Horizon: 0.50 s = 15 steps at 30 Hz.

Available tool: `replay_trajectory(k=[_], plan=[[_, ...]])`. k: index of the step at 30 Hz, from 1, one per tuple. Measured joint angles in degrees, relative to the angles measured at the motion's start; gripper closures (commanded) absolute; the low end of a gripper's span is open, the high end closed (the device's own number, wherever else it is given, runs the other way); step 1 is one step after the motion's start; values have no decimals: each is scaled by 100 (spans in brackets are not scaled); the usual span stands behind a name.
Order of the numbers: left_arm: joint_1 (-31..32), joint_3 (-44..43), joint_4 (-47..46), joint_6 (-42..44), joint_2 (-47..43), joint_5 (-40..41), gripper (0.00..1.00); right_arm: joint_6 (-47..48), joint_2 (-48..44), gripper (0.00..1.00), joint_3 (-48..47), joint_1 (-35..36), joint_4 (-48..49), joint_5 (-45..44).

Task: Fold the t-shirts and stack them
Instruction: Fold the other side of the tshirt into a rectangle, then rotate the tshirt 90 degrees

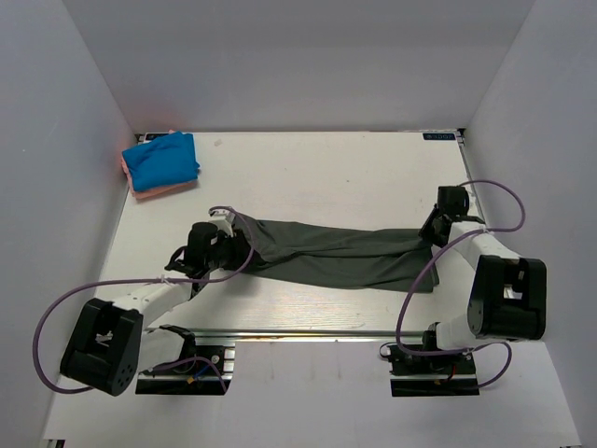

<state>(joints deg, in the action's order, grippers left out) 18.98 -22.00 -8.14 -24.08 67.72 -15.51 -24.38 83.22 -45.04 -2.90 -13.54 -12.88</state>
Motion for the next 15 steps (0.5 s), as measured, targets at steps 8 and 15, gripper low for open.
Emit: replay_trajectory(k=[8, 15], plan=[[0, -96, 890, -105, -927, 404, 0, -492, -1198, 10, 92, -2, -605, -855], [0, -584, 1322, -144, -1121, 699, 0, -188, -1749, 10, 98, 20, -391, 85]])
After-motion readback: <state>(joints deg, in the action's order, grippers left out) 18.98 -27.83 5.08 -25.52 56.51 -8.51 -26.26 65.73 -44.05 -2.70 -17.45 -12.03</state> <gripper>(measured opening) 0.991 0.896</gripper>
